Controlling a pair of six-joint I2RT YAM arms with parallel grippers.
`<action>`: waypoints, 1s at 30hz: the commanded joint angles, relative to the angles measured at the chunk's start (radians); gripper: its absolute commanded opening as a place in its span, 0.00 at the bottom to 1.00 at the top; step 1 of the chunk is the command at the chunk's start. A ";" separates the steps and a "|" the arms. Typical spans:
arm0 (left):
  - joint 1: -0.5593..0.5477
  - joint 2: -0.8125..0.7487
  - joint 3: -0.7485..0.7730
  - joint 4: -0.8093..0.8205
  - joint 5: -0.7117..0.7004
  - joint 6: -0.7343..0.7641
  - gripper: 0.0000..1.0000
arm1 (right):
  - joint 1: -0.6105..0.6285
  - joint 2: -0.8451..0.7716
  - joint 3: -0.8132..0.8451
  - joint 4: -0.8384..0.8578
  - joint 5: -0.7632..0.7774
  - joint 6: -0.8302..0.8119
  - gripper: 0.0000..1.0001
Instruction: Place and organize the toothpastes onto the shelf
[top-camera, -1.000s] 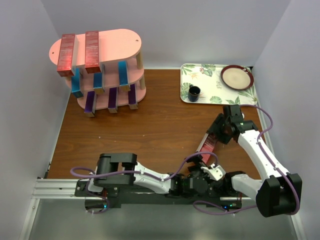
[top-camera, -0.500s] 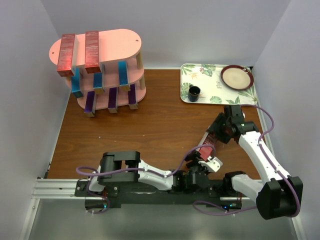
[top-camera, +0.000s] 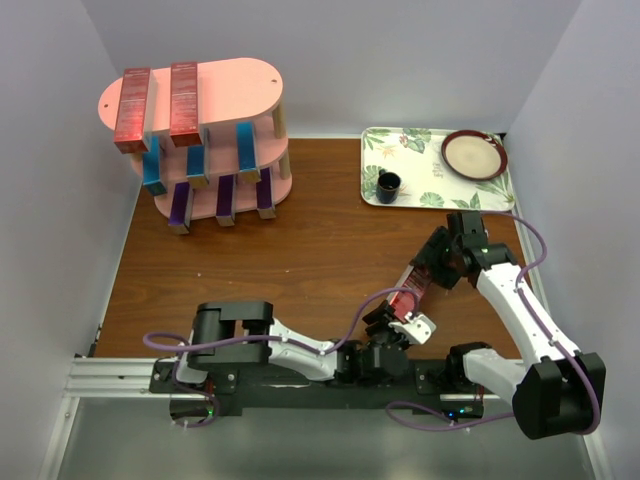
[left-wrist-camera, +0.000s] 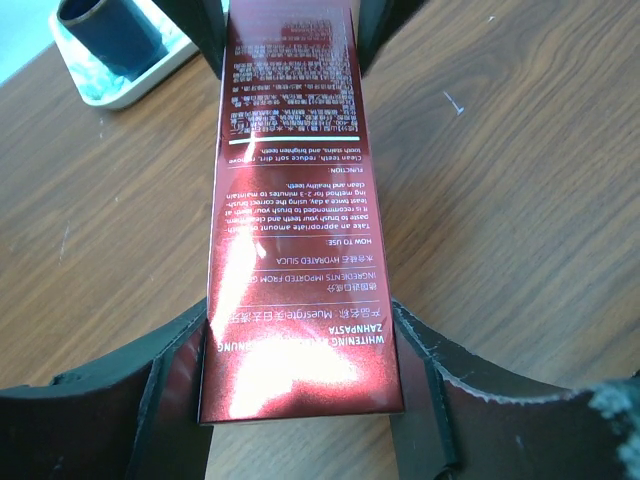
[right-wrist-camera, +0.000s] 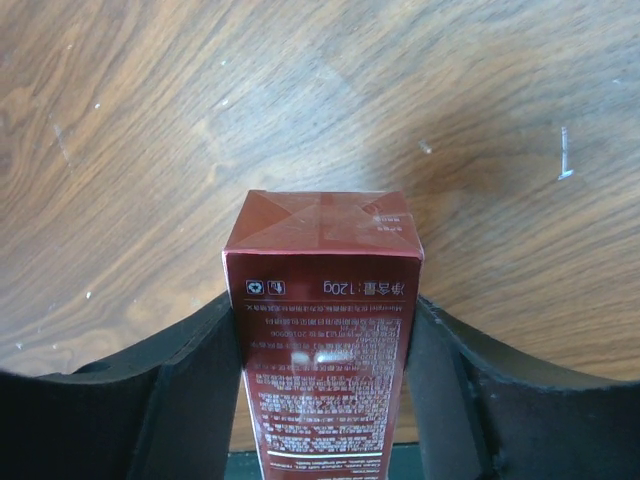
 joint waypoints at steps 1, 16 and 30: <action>0.011 -0.086 -0.035 0.094 -0.030 -0.087 0.00 | -0.001 -0.052 0.004 0.065 -0.015 -0.034 0.87; 0.153 -0.331 -0.166 -0.099 0.032 -0.208 0.00 | -0.001 -0.330 0.095 0.044 0.181 -0.162 0.99; 0.397 -0.713 0.119 -0.502 0.160 -0.075 0.00 | -0.001 -0.462 -0.016 0.088 0.212 -0.256 0.99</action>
